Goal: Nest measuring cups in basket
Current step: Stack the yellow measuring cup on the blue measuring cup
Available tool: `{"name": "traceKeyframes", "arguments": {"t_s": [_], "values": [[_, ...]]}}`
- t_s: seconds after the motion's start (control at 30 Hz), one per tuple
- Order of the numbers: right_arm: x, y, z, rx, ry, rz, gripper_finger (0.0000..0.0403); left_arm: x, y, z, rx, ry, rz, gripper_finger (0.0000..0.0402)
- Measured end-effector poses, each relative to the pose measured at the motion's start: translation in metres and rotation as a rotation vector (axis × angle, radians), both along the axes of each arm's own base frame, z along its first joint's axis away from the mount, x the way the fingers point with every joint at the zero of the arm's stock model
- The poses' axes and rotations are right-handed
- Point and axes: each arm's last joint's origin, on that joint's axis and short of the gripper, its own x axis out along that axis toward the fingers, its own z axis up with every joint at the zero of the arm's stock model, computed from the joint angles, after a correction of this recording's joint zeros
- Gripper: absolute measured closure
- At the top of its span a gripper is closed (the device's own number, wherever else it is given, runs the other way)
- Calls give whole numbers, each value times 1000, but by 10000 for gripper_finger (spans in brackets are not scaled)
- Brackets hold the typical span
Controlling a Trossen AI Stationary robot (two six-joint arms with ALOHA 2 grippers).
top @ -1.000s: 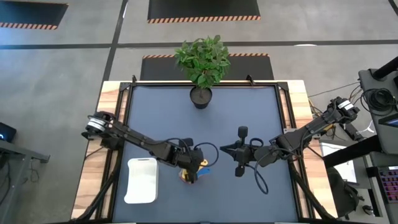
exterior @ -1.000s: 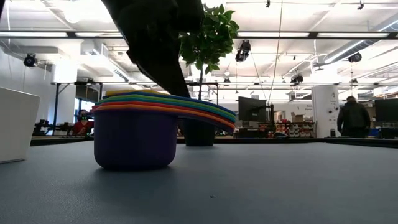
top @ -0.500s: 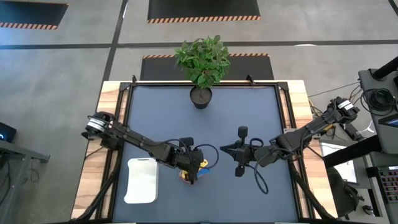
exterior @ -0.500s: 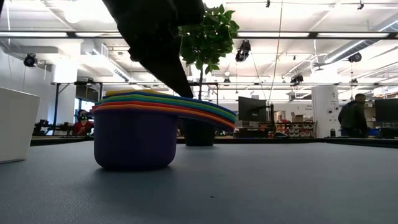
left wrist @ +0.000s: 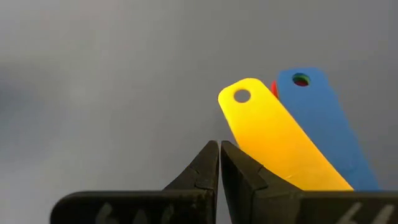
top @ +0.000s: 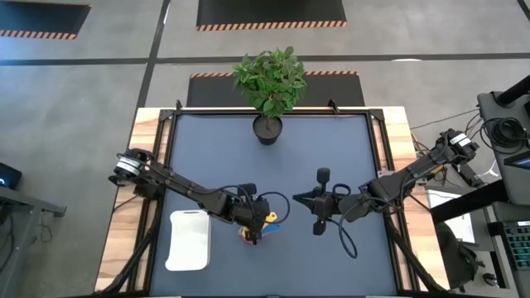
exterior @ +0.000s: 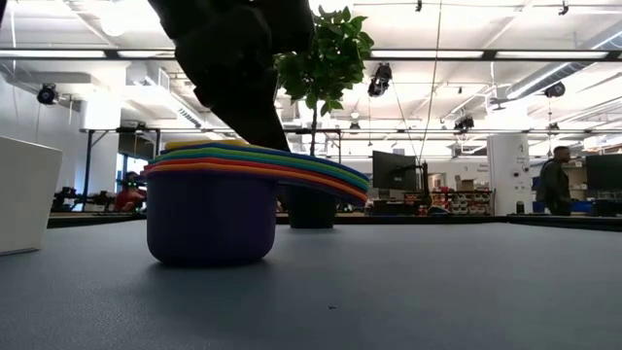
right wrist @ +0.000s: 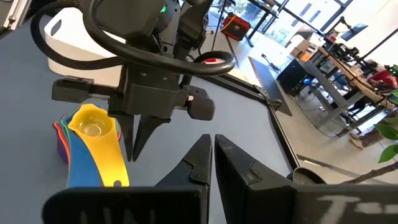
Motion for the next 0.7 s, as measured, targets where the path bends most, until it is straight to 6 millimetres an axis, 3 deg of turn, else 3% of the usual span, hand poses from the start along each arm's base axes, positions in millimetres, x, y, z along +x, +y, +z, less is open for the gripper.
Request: {"name": "traceKeyframes", "arguments": {"t_s": [0.7], "values": [[0,0,0,-2,0,1,394,0,-6,0,-63,3,-57,402]]}}
